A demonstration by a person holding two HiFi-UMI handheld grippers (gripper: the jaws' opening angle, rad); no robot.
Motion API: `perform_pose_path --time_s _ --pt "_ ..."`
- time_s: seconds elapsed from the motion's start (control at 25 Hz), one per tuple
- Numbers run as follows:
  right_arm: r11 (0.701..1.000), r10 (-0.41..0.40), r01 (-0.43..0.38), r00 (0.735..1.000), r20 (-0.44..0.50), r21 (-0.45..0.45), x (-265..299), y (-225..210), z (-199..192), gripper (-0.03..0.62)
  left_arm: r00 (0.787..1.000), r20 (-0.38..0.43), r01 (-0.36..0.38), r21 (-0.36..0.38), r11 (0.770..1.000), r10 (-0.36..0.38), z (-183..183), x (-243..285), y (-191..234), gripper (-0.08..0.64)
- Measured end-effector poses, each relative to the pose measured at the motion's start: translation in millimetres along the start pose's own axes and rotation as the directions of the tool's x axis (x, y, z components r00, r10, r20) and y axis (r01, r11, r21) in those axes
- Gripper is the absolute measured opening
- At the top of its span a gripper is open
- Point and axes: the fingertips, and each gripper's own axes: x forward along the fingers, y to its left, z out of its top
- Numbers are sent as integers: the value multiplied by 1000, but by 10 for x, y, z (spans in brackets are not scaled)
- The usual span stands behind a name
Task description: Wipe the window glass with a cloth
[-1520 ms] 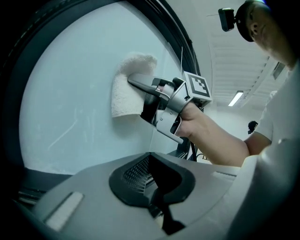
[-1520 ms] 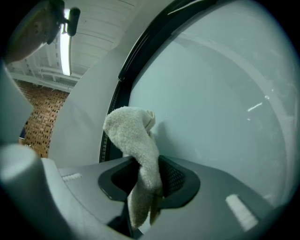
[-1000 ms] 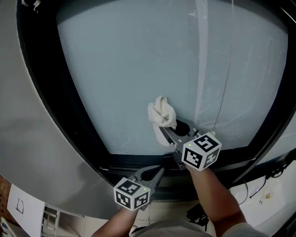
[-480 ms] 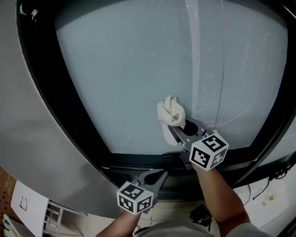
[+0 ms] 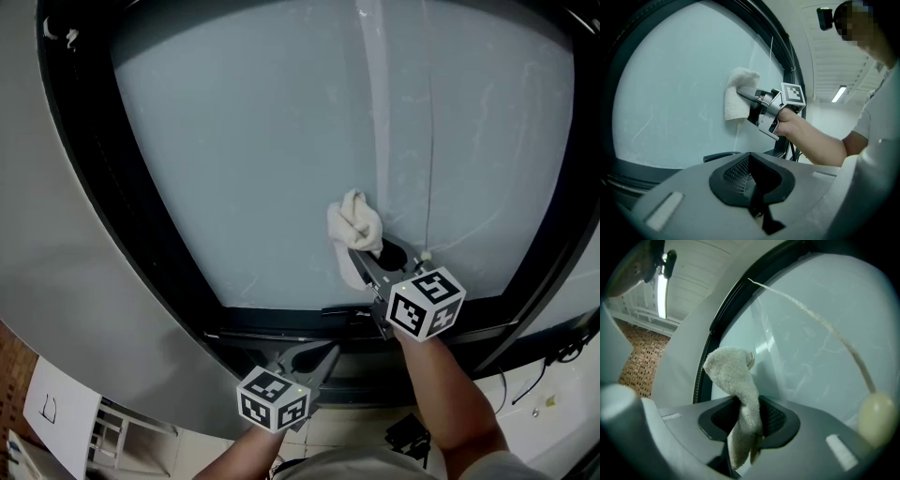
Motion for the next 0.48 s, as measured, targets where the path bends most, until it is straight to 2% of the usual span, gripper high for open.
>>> perform_pose_path --time_s 0.48 --pt "999 -44 44 999 3 11 -95 -92 16 118 1000 13 -21 -12 1000 22 -14 -42 -61 17"
